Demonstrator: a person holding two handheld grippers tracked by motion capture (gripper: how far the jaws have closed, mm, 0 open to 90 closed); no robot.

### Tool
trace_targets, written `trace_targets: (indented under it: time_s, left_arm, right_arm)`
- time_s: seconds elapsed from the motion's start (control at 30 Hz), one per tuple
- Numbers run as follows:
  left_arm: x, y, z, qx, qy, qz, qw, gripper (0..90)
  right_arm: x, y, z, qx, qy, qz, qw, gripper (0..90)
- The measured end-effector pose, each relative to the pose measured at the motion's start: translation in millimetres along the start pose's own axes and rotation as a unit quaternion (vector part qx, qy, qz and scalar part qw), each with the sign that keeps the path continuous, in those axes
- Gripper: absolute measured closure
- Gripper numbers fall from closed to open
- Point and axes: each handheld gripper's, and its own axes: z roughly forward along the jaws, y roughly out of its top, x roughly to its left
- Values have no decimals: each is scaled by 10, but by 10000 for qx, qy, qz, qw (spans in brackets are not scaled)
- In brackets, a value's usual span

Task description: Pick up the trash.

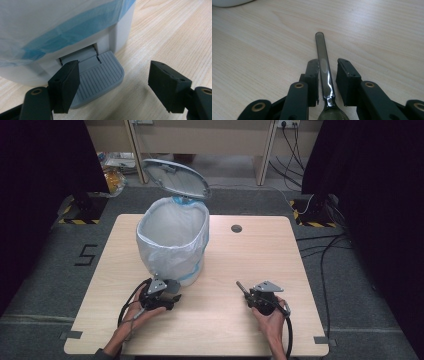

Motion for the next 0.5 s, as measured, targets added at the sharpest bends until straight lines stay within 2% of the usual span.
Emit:
trace_targets:
  time_s: [0.17, 0.27, 0.43, 0.5]
  left_arm:
    - [2, -1, 0, -5, -6, -11, 10000, 249]
    - [-1, 0, 0, 3, 0, 4, 10000, 249]
    - [-1, 0, 0, 4, 0, 11, 10000, 249]
    - [-3, 0, 1, 7, 5, 16, 10000, 249]
  right_arm:
    - [17, 21, 3, 78, 60, -13, 10000, 788]
    - [5, 27, 7, 89, 173, 20, 9998, 796]
    - [3, 23, 2, 60, 209, -18, 9998, 796]
    - [5, 38, -26, -30, 213, -90, 9997, 797]
